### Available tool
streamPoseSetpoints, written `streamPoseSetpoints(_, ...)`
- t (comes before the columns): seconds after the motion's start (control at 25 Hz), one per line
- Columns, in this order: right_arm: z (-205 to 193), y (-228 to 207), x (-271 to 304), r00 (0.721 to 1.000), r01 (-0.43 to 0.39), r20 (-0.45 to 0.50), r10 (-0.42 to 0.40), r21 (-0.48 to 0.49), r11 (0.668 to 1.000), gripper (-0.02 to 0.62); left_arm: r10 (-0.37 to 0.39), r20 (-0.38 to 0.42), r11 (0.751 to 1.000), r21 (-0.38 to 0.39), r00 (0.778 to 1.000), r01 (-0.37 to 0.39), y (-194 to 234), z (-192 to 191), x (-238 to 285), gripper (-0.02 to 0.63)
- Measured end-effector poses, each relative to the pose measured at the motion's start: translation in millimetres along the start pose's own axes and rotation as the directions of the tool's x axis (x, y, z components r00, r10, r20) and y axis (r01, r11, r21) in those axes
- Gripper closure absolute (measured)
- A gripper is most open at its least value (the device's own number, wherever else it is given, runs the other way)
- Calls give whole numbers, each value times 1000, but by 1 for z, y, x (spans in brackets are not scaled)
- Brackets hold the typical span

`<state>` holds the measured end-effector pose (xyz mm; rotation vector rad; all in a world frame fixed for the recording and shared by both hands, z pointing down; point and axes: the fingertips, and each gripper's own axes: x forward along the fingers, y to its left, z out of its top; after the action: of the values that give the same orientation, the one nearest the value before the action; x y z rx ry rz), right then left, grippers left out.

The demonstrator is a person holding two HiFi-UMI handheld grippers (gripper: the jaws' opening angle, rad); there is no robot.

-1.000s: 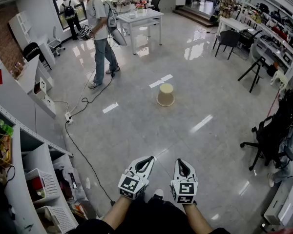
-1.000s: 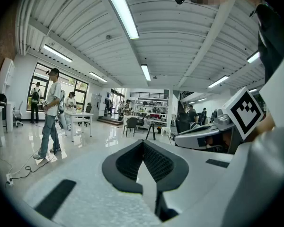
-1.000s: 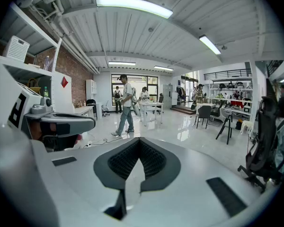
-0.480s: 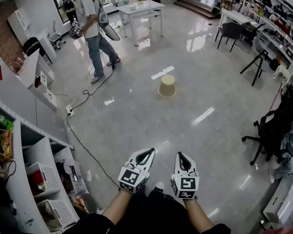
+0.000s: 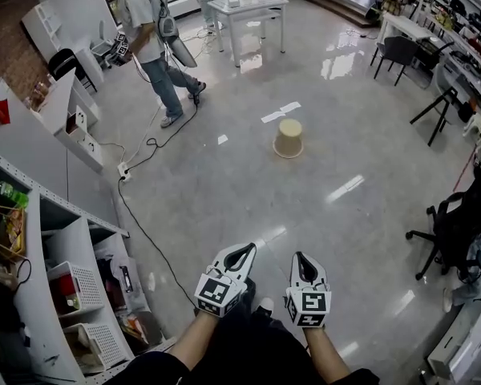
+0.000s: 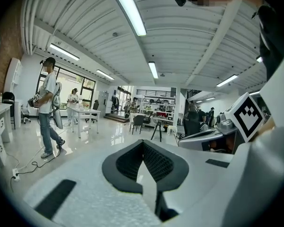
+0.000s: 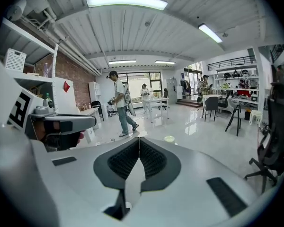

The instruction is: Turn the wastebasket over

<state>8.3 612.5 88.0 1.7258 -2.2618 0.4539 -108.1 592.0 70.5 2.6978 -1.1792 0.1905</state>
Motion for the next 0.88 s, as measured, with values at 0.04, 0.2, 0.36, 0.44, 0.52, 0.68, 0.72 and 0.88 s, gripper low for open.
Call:
streamPoseSetpoints(0.04, 2, 1, 9, 1000, -6, -6, 5, -2, 1000, 584, 4, -2, 1000, -1, 1000, -4, 8, 1, 4, 598)
streamPoseSetpoints(0.2, 13, 6, 51, 1000, -13, -27, 13, -11, 1000, 584, 14, -1, 1000, -11, 1000, -14, 49, 7, 27, 598)
streamPoseSetpoints(0.36, 36, 4, 96, 999, -15, -36, 14, -32, 999, 584, -13, 13, 1000, -14, 1000, 13, 86, 14, 62, 598)
streamPoseSetpoints(0.44, 48, 4, 119, 999, -9, -34, 7, -37, 999, 584, -23, 18, 1000, -8, 1000, 23, 106, 20, 79, 598)
streamPoseSetpoints(0.52, 58, 3, 141, 1000, -1, -29, 0, -38, 999, 584, -36, 23, 999, -2, 999, 36, 125, 27, 94, 598)
streamPoseSetpoints(0.68, 71, 3, 181, 999, 26, -18, -27, -32, 999, 584, -76, 23, 997, 30, 997, 75, 159, 35, 120, 598)
streamPoseSetpoints(0.72, 74, 2, 190, 999, 34, -17, -34, -27, 999, 584, -84, 20, 996, 35, 996, 83, 167, 36, 127, 598)
streamPoseSetpoints(0.88, 84, -5, 219, 998, 51, -28, -52, -13, 999, 584, -112, 2, 993, 40, 994, 112, 192, 42, 155, 598)
